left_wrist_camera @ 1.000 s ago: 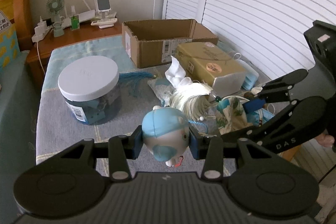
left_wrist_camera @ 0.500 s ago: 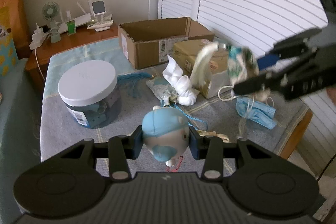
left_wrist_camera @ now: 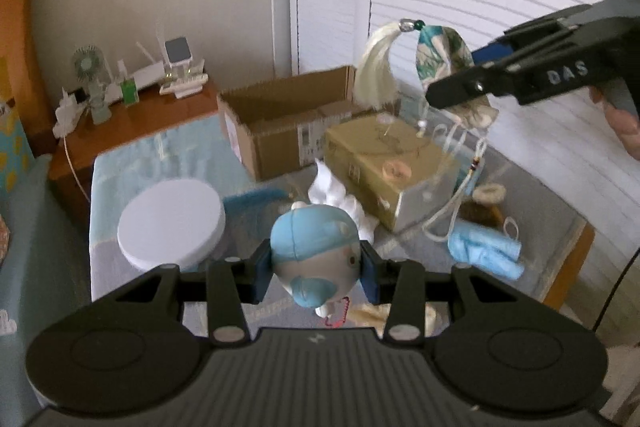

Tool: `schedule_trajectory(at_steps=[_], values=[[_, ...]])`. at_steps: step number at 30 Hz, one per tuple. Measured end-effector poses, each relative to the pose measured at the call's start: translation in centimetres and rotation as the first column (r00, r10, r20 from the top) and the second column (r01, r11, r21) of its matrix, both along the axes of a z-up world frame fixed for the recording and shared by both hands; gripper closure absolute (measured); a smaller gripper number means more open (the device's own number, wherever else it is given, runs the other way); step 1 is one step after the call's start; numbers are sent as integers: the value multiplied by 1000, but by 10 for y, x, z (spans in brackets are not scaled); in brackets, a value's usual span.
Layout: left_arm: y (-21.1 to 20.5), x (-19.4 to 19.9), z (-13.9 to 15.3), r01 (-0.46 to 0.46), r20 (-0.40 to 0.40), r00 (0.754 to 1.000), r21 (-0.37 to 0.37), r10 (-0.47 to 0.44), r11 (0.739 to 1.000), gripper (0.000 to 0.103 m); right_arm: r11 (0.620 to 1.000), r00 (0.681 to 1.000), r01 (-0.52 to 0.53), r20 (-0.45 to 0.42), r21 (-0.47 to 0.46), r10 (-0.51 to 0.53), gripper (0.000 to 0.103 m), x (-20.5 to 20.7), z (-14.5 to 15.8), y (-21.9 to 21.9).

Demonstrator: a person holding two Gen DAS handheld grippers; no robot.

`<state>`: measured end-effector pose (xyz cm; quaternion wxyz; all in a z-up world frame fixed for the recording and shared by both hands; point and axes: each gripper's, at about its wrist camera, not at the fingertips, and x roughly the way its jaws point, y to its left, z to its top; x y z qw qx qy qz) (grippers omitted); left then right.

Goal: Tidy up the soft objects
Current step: 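Lift and carry the plush with left tool while right tool carries the pouch to the box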

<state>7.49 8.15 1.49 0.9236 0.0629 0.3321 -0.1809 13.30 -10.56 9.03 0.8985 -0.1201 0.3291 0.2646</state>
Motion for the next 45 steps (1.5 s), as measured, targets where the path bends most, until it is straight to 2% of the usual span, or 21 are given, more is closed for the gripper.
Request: schedule_trajectory(at_steps=[5,11,15,22,27,34,37,39,45], values=[[-6,10,5,1,23,1000,-32,0,1000,60,1000,999,14,47,-21,-13,47,36,12,-2],[-9,23,-3,3,-9,1000,-54,-4,999,60,998,996,16,92,-54,-11,47,94,28,7],[-6,32,-7,-8,-22,1000,-57,6,998,60,999,994,11,110,-42,-6,47,134,40,14],[-1,46,-16,-34,-50,998,-56,31,998,60,999,993,-27,113,-44,32,47,177,39,28],[2,56,-23,-56,-71,996,-55,52,997,60,996,996,-33,78,-85,39,47,190,18,34],[3,59,-25,-64,-75,995,-67,59,996,60,998,990,-55,124,-44,60,47,195,43,36],[3,60,-27,-69,-79,995,-64,64,996,60,997,990,-64,125,-45,69,47,196,44,37],[3,61,-28,-72,-85,994,-63,66,995,60,996,991,-76,109,-56,82,47,196,37,38],[4,59,-28,-74,-87,994,-57,69,996,60,984,996,-75,42,-164,83,47,199,-5,36]])
